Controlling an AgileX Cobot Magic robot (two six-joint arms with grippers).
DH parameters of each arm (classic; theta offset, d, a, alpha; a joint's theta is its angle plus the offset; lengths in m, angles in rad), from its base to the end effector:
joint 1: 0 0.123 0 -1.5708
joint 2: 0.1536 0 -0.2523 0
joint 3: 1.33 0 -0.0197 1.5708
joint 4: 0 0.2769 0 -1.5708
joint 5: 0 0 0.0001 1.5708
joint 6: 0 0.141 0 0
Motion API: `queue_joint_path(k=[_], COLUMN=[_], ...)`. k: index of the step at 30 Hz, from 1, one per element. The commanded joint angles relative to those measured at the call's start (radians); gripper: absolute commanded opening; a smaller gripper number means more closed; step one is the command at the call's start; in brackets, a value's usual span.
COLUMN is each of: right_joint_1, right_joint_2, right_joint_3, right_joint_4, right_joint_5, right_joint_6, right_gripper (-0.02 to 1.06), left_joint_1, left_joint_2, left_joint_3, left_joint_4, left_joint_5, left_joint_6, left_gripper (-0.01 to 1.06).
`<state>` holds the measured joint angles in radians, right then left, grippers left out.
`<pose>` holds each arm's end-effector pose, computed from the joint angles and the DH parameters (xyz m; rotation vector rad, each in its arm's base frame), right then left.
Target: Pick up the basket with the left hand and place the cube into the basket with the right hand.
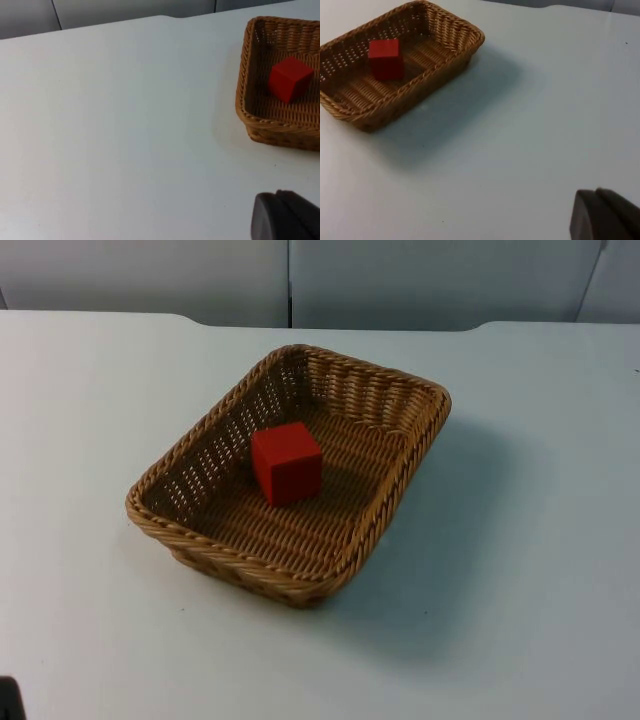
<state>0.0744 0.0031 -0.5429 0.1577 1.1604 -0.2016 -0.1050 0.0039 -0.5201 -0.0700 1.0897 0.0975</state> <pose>0.0821 0.0265 0.2703 -0.3087 2.0727 0.1131 0.0907 -0.0183 0.2702 0.2129 2.0452 -0.0886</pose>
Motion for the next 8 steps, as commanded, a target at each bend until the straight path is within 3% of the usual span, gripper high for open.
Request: queue_joint_path(k=[1, 8], right_joint_1=[0.004, 0.004], right_joint_2=[-0.003, -0.003], right_joint_3=[0.004, 0.031], right_joint_4=[-0.004, -0.008], right_joint_5=[-0.021, -0.068], right_joint_6=[-0.006, -0.008], right_gripper=[0.00, 0.00], left_joint_1=[-0.008, -0.008], left_joint_2=[-0.004, -0.004], left_joint_3=[0.006, 0.006], left_joint_4=[-0.002, -0.002], left_joint_5=[-0.012, -0.012], left_joint_6=[-0.004, -0.004], left_gripper=[0.00, 0.00])
